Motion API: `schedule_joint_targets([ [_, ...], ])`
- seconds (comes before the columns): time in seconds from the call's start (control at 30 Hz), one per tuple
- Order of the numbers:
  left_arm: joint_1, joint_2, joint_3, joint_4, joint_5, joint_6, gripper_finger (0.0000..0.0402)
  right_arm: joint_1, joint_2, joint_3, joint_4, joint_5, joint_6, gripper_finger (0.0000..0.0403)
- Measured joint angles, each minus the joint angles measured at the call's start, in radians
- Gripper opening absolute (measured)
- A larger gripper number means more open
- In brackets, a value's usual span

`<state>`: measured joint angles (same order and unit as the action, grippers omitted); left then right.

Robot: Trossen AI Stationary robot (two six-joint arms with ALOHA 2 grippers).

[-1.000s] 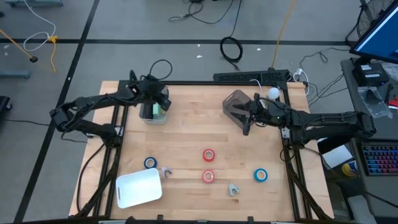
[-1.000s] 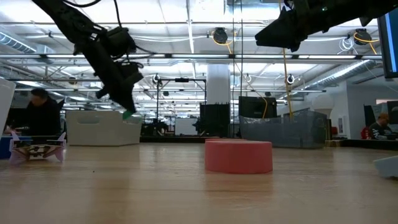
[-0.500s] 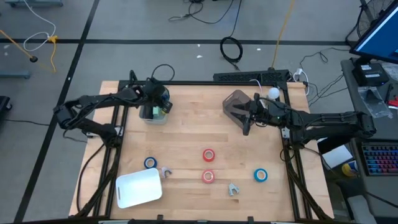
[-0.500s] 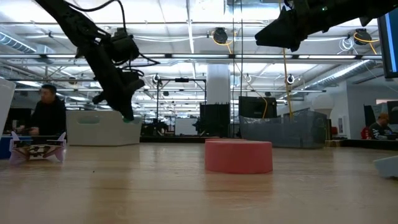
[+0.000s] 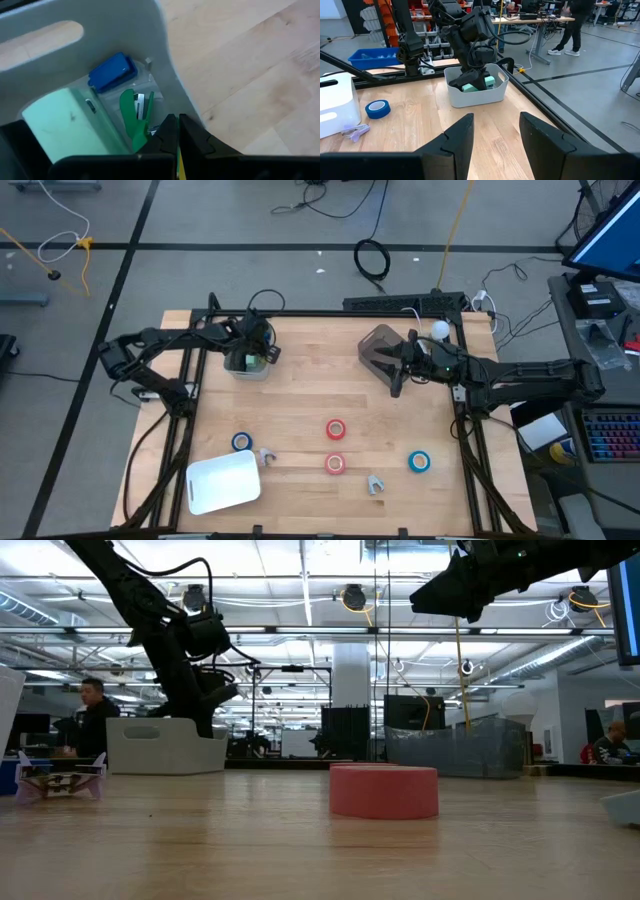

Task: Pick and place Stapler, Stapler remover, tape
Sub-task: Put the green stapler into the gray bin

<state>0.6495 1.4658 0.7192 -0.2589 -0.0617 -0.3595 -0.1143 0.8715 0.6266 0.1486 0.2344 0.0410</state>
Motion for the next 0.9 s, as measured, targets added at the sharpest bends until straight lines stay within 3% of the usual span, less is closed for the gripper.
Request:
schedule_joint_targets([
  [0.9, 0.000, 0.000, 0.000, -0.002, 0.015, -0.015, 0.0021, -0.002, 0.000, 0.000, -0.001, -0.003, 0.000, 0.0150],
])
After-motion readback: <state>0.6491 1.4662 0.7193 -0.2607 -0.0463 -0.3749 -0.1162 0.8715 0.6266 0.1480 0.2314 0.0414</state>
